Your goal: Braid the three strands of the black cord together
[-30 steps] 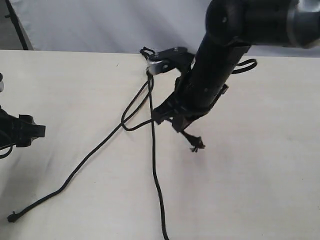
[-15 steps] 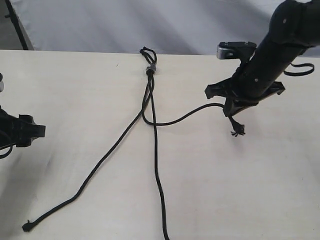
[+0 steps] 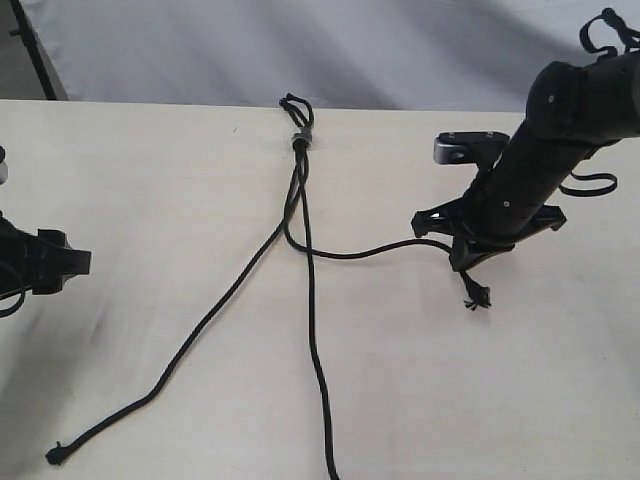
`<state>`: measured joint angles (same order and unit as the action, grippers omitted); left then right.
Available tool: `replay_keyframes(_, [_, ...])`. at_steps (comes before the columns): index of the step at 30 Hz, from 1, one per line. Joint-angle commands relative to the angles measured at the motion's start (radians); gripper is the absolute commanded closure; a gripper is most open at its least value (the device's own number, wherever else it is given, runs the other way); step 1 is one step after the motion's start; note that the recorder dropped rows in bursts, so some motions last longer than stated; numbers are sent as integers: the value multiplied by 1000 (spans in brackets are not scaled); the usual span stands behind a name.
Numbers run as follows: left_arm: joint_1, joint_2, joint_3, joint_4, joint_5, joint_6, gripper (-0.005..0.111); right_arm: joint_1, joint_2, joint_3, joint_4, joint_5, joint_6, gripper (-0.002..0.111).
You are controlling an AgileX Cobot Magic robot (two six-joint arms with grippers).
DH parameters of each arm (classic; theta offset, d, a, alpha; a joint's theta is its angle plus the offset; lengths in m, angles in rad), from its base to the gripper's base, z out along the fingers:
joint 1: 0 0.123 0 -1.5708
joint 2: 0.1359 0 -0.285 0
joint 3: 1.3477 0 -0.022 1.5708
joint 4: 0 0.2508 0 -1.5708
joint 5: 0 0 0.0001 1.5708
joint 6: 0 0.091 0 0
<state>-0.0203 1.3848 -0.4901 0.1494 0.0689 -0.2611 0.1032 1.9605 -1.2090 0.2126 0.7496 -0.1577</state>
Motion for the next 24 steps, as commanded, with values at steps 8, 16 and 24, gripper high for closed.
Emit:
replay_keyframes(8, [1, -6, 6, -3, 4, -10, 41, -6, 63, 3, -14, 33, 10, 108])
replay_keyframes(16, [1, -6, 6, -3, 4, -10, 41, -6, 43, 1, -108, 35, 103, 54])
replay_keyframes(24, [-238, -4, -5, -3, 36, -10, 41, -8, -252, 3, -134, 15, 76, 54])
